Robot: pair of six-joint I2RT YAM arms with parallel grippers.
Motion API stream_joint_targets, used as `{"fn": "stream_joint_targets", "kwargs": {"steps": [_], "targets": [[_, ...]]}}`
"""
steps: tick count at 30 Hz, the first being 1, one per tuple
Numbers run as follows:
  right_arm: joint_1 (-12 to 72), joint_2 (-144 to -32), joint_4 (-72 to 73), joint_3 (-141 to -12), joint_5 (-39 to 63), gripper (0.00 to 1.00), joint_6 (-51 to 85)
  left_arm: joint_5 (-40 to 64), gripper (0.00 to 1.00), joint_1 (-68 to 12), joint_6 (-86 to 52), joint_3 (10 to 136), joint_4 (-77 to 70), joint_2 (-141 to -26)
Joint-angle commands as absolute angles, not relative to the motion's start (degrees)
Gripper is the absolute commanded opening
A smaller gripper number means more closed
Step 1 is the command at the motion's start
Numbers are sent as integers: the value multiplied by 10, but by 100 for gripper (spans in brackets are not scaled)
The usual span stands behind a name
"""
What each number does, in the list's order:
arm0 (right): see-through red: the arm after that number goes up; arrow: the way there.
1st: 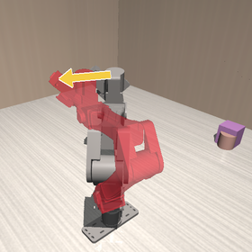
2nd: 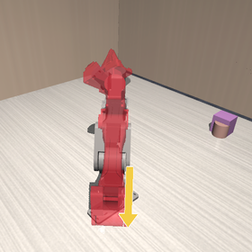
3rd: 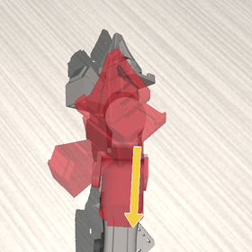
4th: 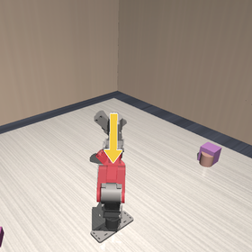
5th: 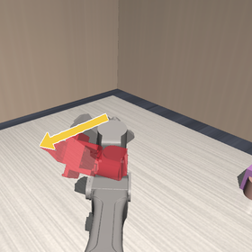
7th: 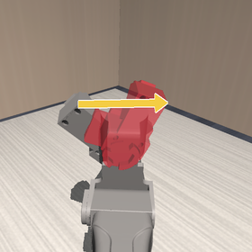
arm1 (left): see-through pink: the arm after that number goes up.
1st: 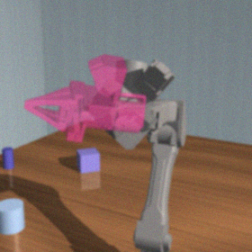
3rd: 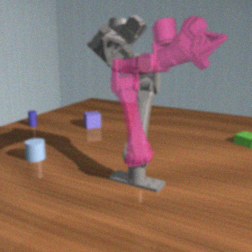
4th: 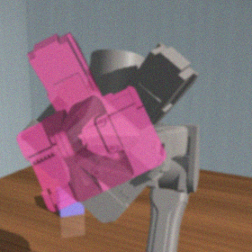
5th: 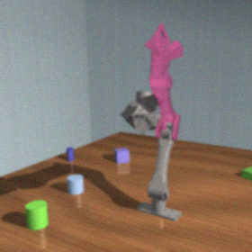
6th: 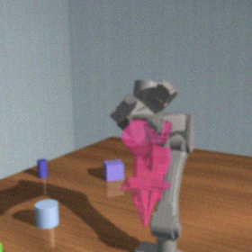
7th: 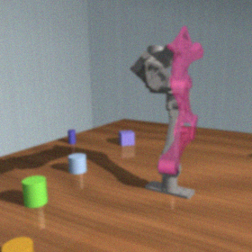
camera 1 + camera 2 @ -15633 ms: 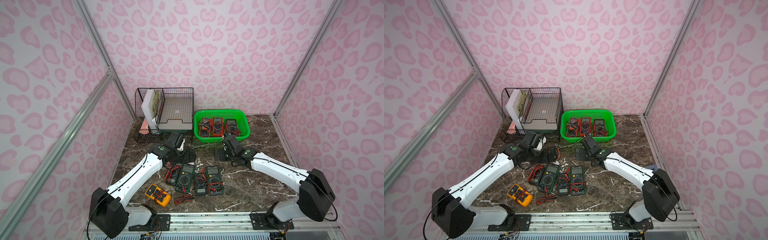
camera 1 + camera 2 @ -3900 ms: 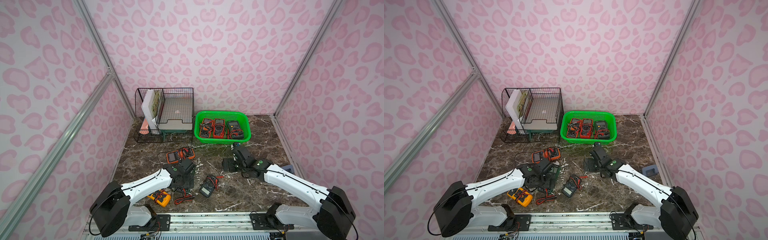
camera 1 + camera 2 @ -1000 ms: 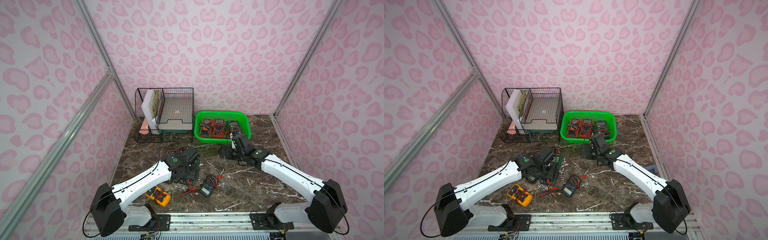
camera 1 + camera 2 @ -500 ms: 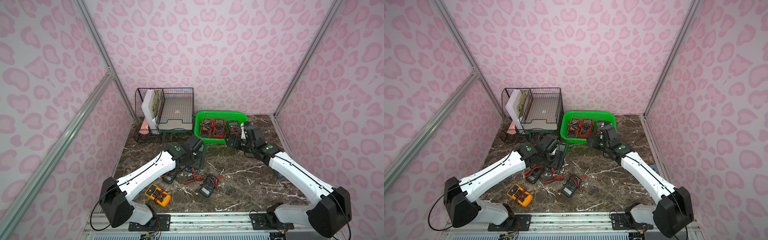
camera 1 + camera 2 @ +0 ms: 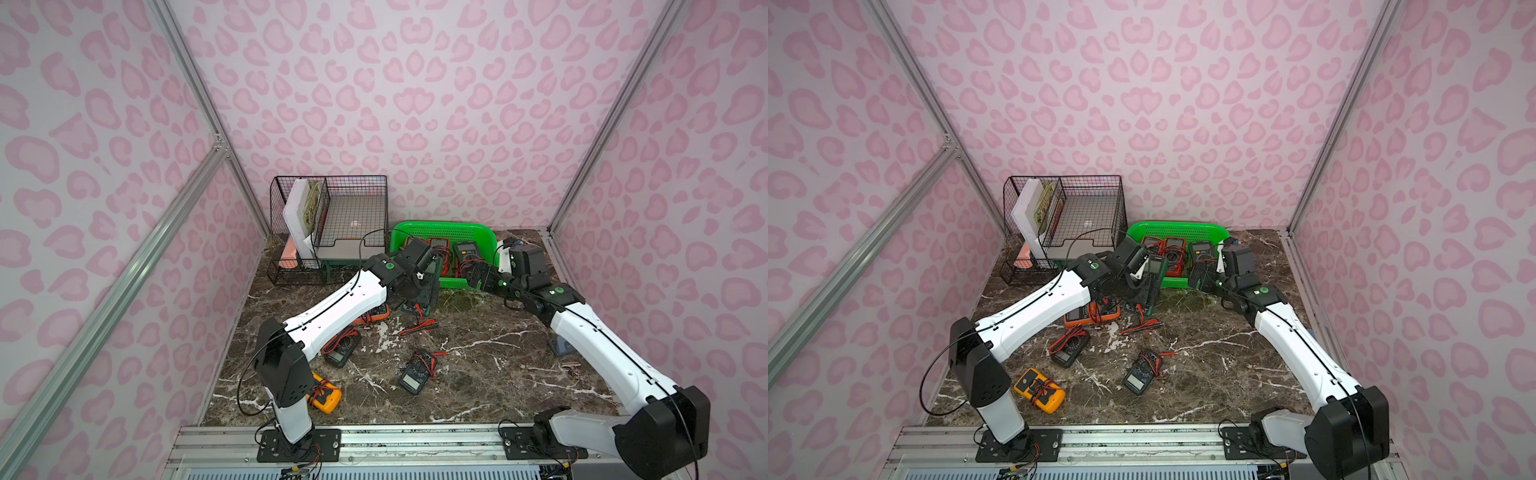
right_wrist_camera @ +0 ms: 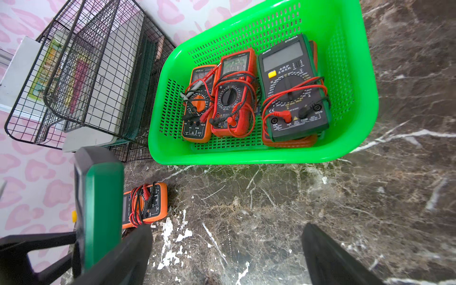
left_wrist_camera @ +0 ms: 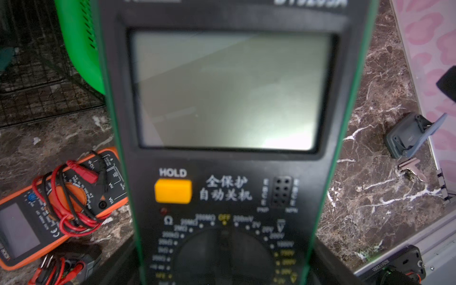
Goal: Put the multimeter into the basket
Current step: Place the multimeter in the basket.
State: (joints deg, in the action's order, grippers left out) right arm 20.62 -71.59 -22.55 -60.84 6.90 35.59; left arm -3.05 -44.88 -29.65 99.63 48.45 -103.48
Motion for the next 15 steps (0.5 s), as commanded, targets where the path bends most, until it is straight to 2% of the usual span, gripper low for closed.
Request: {"fn": "stream_joint_targets", "kwargs": {"steps": [1, 7, 15], "targets": [[201, -702, -231, -591, 83, 99, 334, -40, 0, -448, -275, 1031, 463, -1061], [188, -678, -211, -555, 93, 99, 324, -59, 0, -445, -260, 1044, 385, -1095], [171, -672, -211, -556, 104, 99, 305, -71, 0, -432, -251, 1134, 370, -1163]]}}
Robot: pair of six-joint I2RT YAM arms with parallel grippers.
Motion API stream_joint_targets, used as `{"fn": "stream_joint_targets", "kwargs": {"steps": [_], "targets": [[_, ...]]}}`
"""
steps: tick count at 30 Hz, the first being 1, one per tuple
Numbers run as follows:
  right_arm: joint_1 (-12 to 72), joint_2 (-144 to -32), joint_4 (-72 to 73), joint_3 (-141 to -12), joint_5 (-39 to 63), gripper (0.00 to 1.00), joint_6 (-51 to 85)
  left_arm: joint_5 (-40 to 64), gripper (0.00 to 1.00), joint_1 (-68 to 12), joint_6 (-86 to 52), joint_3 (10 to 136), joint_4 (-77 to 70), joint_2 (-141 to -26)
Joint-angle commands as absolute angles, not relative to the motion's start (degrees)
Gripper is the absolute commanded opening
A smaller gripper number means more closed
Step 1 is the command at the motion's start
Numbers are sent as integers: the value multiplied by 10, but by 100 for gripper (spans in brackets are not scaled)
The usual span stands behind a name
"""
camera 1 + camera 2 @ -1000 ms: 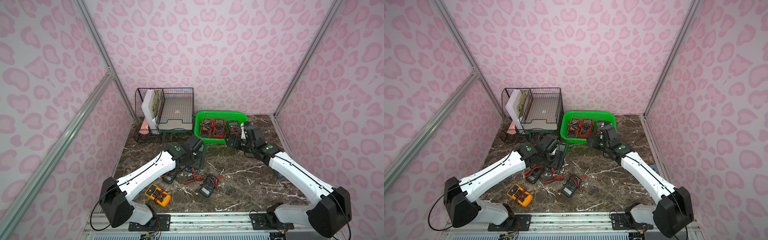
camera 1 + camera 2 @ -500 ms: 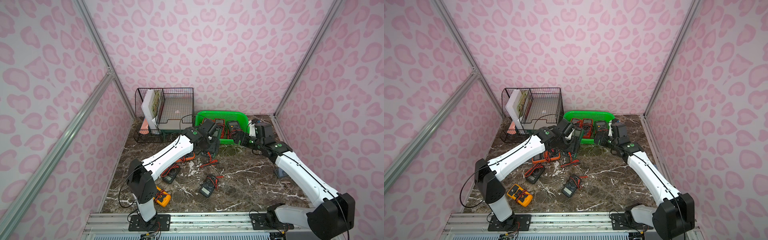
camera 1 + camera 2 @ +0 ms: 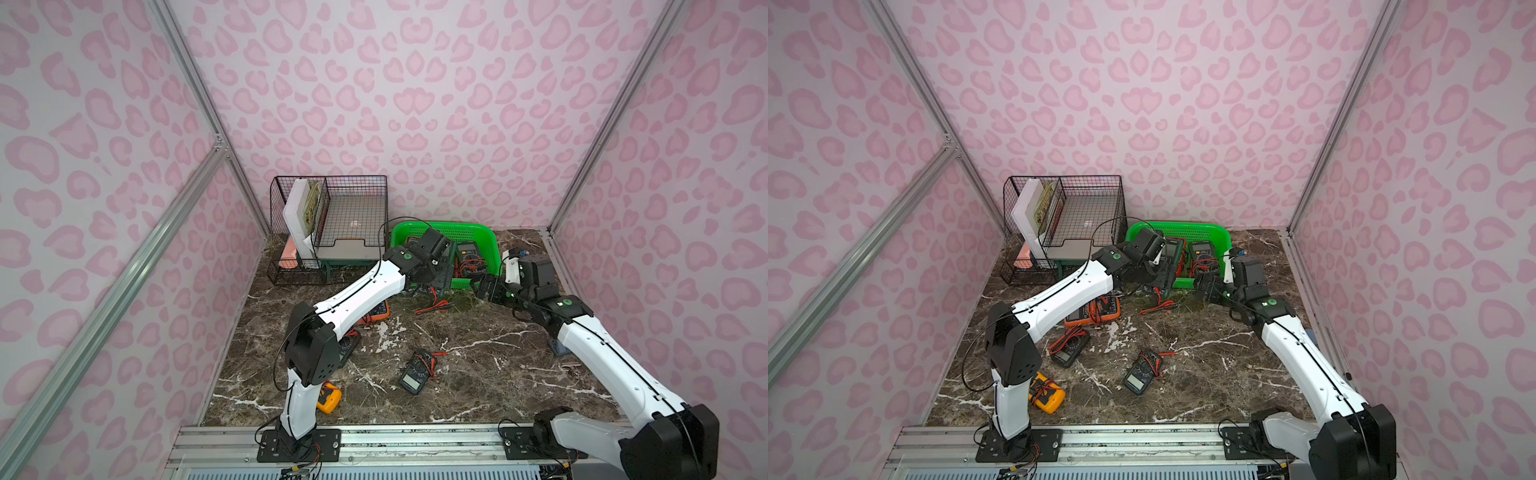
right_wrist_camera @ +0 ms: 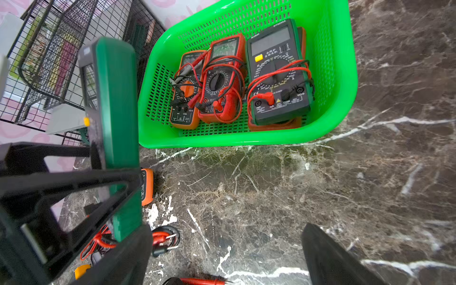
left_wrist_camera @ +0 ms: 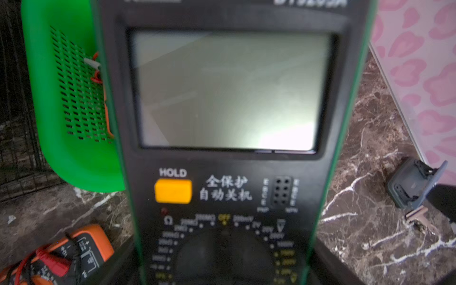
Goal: Put the multimeter into the basket
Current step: Place the multimeter in the basket.
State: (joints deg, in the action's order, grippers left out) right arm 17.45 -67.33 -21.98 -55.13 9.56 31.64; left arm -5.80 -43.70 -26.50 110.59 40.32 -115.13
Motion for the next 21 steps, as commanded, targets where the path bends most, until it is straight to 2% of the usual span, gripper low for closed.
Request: {"fn": "stream_joint_targets", "kwargs": {"steps": [1, 21], "targets": [[169, -672, -213, -558, 104, 99, 303, -72, 0, -430, -249, 1143, 366, -1170], [153, -690, -245, -540, 69, 99, 308, -38, 0, -369, -241, 1357, 255, -1351]]}}
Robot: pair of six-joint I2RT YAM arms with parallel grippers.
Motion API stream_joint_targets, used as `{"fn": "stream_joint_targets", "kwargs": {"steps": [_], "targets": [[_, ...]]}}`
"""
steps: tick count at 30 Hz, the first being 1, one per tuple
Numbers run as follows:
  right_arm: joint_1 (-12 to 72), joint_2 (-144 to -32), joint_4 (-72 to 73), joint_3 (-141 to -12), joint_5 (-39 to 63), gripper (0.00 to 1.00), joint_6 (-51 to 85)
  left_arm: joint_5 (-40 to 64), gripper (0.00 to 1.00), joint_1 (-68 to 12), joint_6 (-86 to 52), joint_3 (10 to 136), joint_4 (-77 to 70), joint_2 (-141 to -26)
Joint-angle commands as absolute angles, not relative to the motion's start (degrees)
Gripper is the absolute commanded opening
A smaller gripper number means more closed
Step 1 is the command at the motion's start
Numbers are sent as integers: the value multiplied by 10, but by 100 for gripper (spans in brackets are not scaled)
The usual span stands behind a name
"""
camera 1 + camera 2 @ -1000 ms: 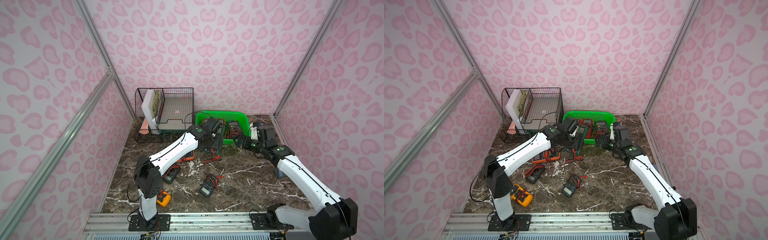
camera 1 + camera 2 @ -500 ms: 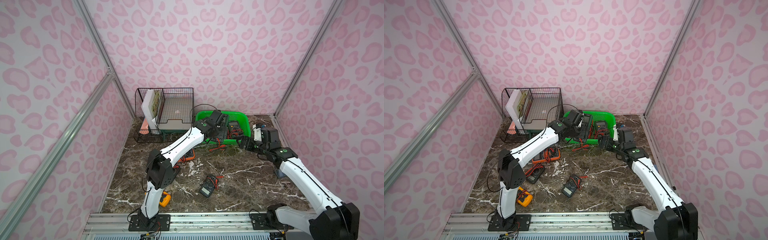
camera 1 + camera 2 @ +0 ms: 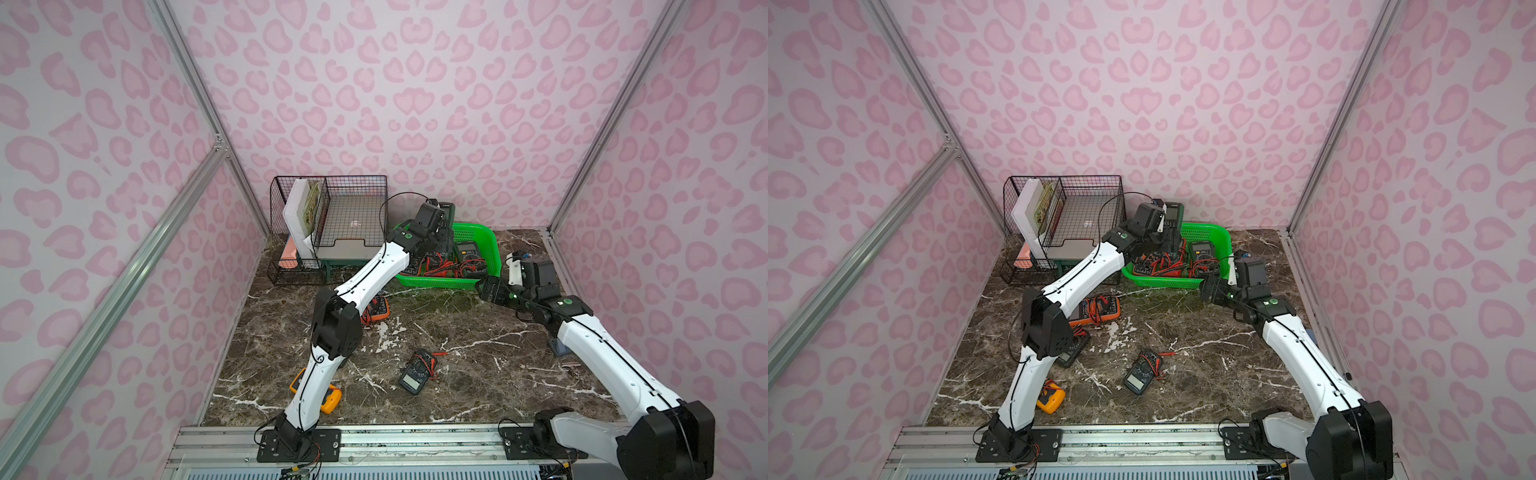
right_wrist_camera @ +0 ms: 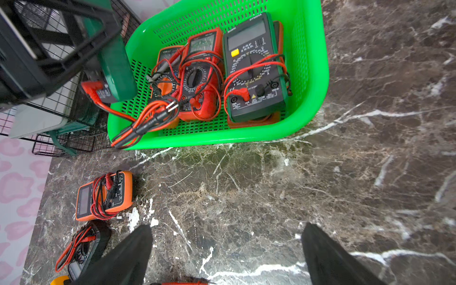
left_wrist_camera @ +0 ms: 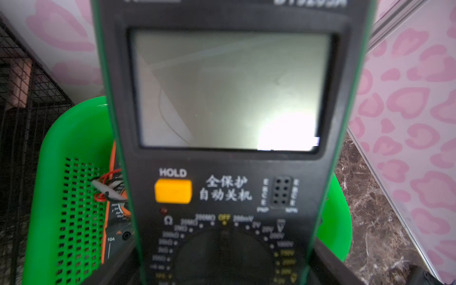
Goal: Put the multimeter into the basket
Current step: Place the multimeter in the basket.
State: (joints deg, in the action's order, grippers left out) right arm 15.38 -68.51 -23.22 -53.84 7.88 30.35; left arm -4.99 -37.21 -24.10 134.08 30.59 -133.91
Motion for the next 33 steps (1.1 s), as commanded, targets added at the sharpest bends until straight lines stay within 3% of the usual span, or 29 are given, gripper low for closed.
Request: {"fn": "stream_joint_targets", "kwargs": {"steps": [1, 11, 20, 24, 29, 33], "targets": [[153, -692, -248, -541, 69, 99, 307, -34, 0, -368, -243, 1360, 247, -1357], [152, -708, -264, -549, 65, 99, 295, 0, 0, -365, -286, 1415, 215, -1439], [149, -707, -250, -535, 70, 99, 303, 0, 0, -366, -300, 1414, 280, -1464], [148, -706, -245, -530, 75, 99, 309, 4, 14, -367, -306, 1414, 307, -1473], [148, -706, -242, -528, 80, 99, 311, 14, 52, -368, -312, 1414, 325, -1479], [148, -706, -241, -528, 82, 99, 312, 33, 72, -369, -319, 1414, 324, -1479]]}}
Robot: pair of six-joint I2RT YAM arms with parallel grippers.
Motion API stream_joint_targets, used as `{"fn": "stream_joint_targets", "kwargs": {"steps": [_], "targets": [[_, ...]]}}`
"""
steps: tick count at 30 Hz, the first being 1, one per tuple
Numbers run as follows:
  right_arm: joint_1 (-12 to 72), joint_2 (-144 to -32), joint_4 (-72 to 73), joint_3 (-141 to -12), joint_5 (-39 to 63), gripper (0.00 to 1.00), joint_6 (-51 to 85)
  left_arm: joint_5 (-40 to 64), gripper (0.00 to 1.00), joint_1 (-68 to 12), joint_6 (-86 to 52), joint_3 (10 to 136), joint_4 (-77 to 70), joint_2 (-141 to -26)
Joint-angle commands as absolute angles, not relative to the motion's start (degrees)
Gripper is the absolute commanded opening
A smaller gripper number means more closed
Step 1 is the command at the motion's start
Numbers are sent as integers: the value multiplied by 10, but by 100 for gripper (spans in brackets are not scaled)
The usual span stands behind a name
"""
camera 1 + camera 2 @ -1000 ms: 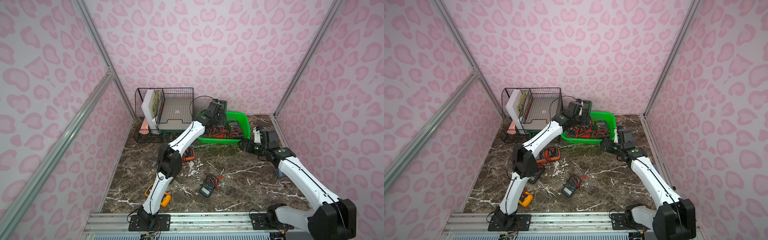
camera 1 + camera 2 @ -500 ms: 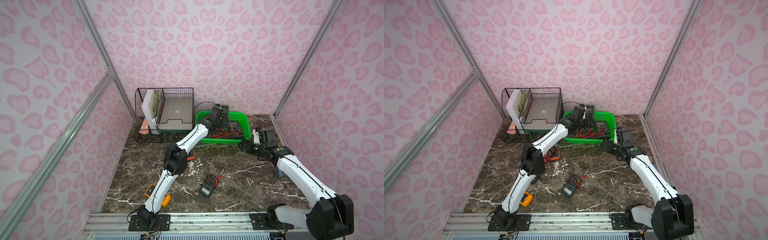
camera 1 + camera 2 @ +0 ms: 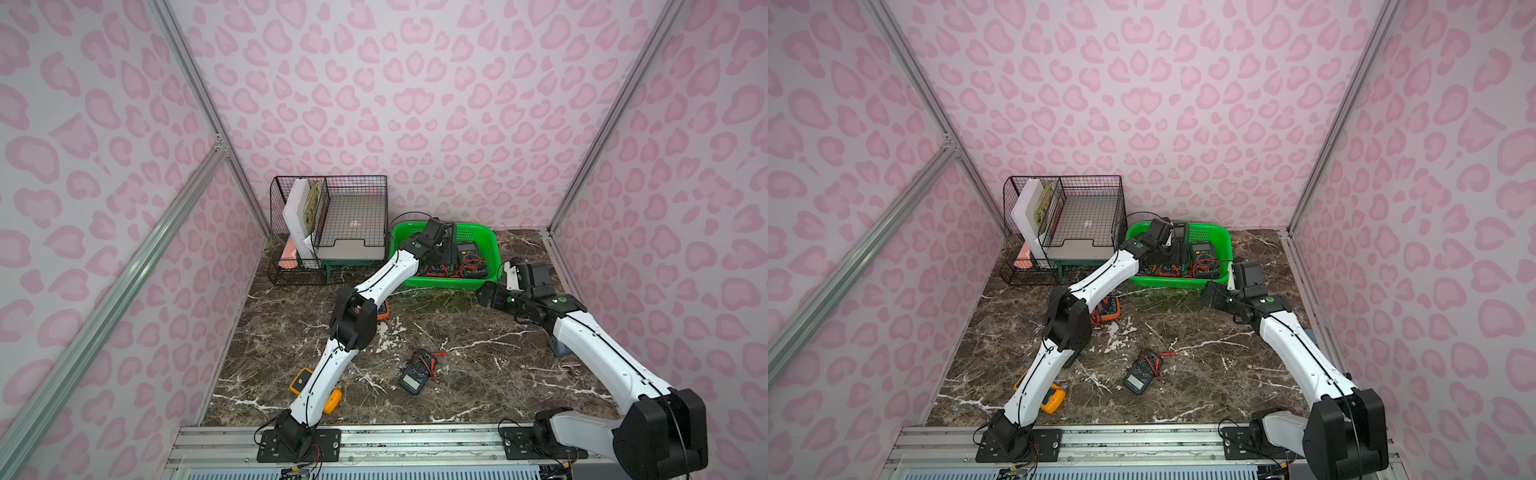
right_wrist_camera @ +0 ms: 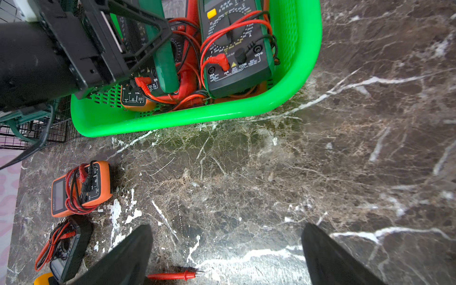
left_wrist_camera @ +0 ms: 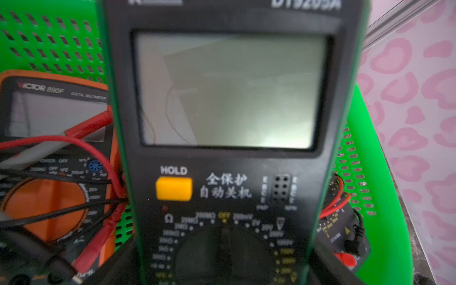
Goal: Put the multimeter into the basket
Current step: Place the multimeter in the basket.
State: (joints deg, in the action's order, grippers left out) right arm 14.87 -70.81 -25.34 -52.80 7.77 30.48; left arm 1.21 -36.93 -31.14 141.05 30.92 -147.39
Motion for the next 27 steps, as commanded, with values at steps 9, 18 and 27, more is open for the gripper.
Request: {"fn": "stream_joint_targets", "kwargs": {"steps": [9, 18, 27], "targets": [[148, -699, -240, -529, 81, 99, 311, 55, 99, -372, -324, 1414, 328, -1459], [147, -683, -225, -521, 77, 99, 312, 61, 98, -375, -321, 1413, 342, -1410], [147, -667, -208, -508, 82, 99, 313, 32, 98, -390, -305, 1323, 360, -1295]]}}
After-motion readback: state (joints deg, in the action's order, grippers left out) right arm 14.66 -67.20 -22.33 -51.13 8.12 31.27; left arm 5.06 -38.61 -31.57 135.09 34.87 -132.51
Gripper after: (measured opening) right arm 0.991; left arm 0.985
